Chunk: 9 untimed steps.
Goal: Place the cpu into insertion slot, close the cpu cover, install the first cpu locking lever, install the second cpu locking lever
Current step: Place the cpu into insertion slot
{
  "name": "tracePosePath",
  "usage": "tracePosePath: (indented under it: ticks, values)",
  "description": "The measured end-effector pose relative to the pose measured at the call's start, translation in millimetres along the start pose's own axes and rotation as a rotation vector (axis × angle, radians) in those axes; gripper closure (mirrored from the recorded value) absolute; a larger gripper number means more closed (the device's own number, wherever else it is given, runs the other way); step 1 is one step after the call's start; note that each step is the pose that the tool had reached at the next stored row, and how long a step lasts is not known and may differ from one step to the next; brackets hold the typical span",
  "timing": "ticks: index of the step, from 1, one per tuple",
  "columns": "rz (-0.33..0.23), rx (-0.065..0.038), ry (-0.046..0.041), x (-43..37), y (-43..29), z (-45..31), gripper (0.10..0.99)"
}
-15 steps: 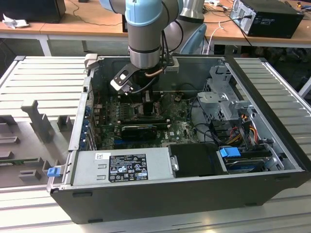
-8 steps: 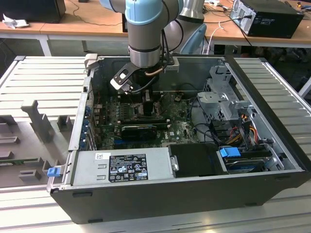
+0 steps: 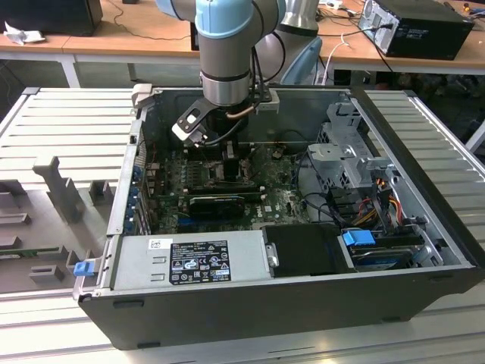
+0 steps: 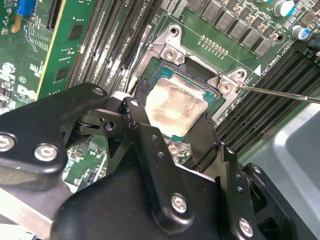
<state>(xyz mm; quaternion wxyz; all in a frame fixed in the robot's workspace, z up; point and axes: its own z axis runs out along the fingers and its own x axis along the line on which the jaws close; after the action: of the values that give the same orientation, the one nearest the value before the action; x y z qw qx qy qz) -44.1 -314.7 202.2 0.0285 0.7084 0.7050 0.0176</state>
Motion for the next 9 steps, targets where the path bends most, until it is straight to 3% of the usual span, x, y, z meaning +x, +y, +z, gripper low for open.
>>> tracePosePath:
  ticks: [5, 6, 9]
  values:
    - [0.000, 0.000, 0.0000, -0.1, 0.7, -9.7, 0.502]
    - [0.000, 0.000, -0.0006, -0.1, 0.8, -10.5, 0.627]
    - [0.000, 0.000, -0.0008, -0.2, 1.0, -12.8, 0.808]
